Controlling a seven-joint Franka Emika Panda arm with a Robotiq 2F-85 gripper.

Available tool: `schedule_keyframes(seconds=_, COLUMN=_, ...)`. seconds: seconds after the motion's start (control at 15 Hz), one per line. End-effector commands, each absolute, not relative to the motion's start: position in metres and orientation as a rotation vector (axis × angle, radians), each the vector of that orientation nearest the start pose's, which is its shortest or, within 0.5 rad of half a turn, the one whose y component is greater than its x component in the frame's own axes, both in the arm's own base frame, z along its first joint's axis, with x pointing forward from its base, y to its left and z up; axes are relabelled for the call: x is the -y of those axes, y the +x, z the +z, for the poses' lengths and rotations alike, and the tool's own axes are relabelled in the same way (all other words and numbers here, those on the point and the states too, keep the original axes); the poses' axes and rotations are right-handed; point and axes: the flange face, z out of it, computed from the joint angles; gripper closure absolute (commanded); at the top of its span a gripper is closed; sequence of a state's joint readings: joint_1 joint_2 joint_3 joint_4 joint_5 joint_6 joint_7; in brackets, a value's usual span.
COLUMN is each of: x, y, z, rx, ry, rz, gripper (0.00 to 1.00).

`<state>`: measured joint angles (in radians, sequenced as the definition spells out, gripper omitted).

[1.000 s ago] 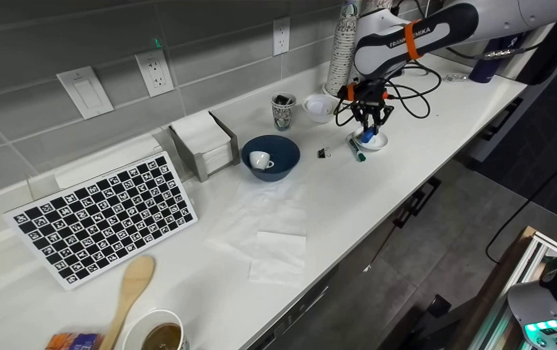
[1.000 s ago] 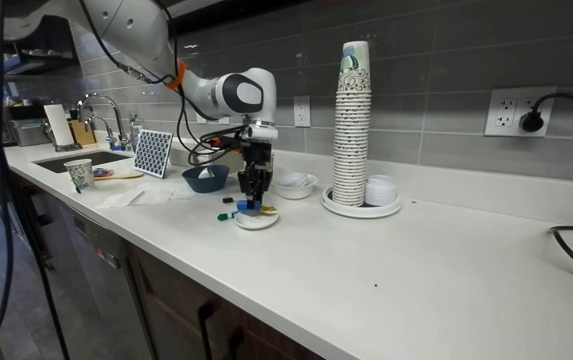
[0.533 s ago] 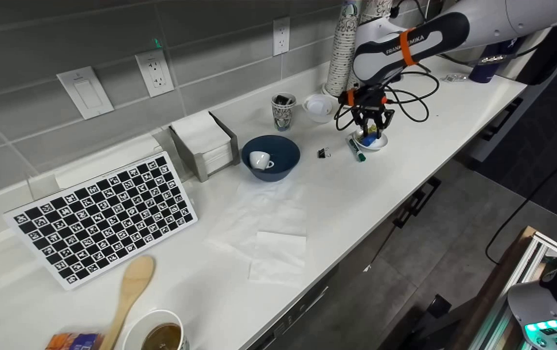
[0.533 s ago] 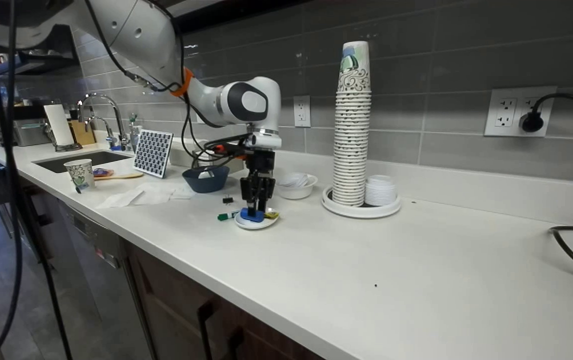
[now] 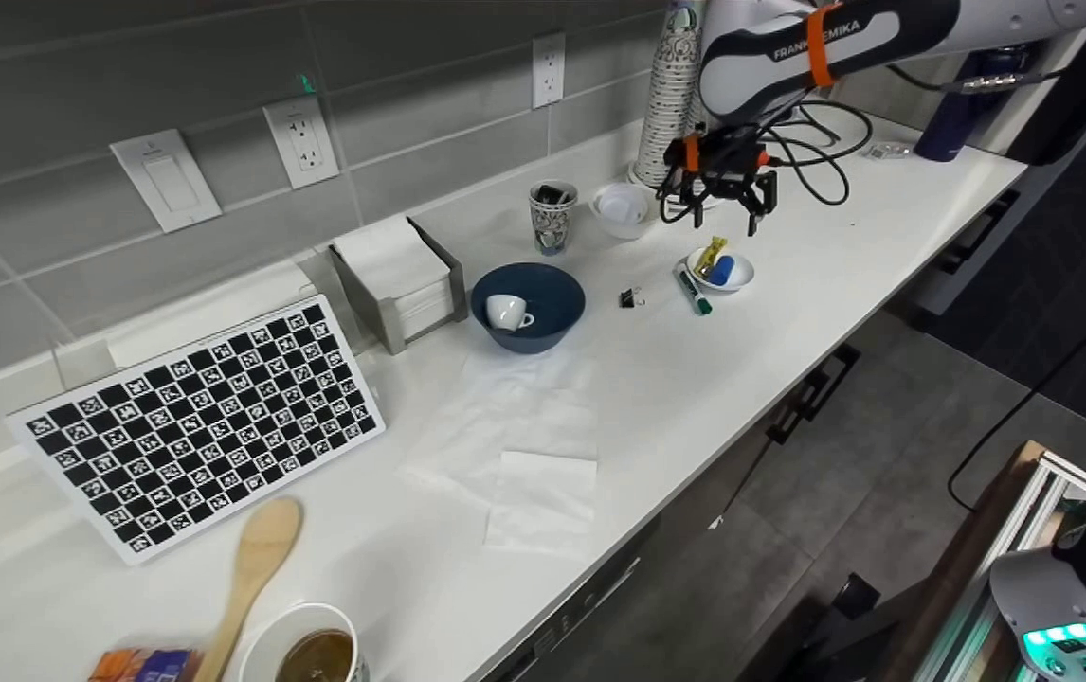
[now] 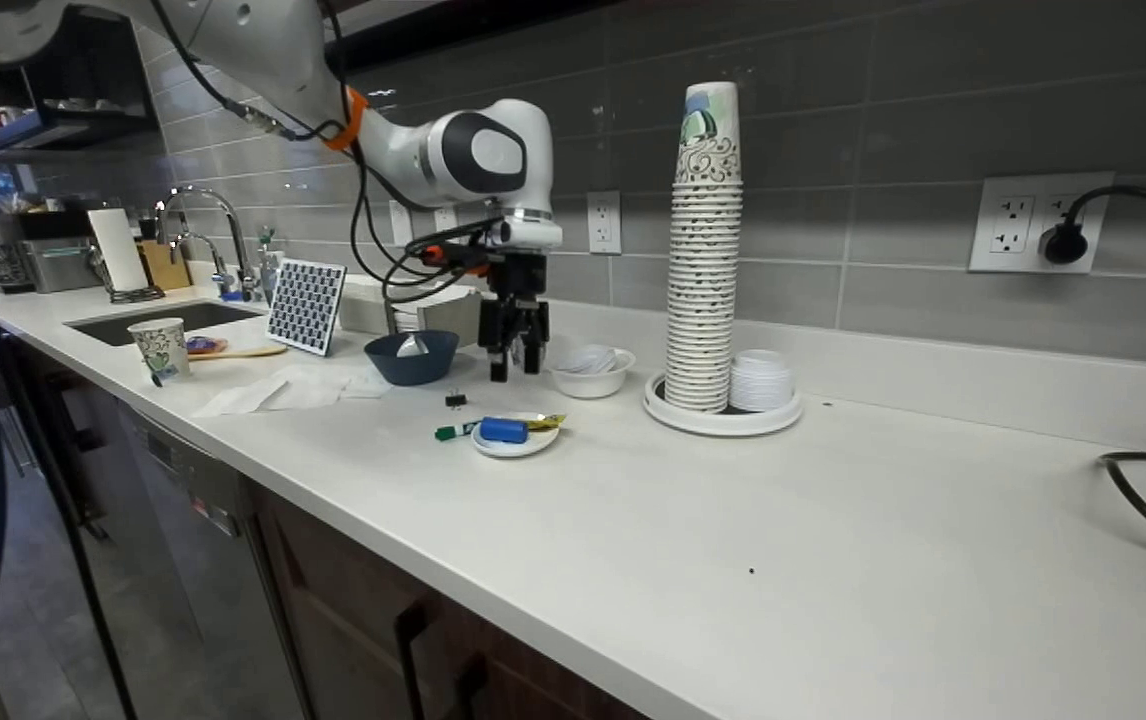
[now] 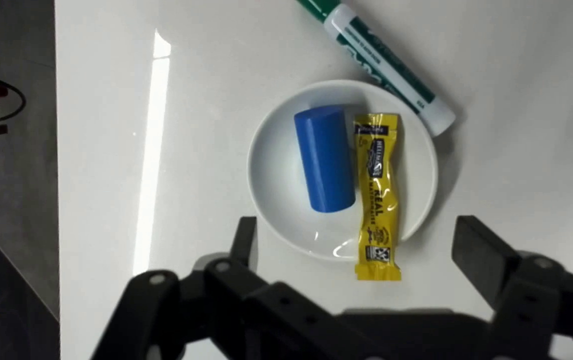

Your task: Put the blue cylinder and the yellow thing onto the bowl

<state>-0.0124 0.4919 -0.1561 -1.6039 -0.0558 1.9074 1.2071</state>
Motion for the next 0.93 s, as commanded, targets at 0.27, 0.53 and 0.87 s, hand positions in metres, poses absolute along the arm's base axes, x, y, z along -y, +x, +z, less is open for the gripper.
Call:
schedule_keyframes(seconds=0.27, x=0.116, y=0.575, z=0.4, rx=-1.593, ry=-2.728, rz=0.073, gripper=0.0)
schedule_keyframes(seconds=0.53, x=0.124, y=0.521, z=0.414, rx=-1.445, ry=-2.615, rz=0.021, gripper=0.0)
schedule_keyframes(seconds=0.87, x=0.136, y=0.5, z=0.42, rx=-1.422, ry=-2.524, rz=0.003, gripper=0.0)
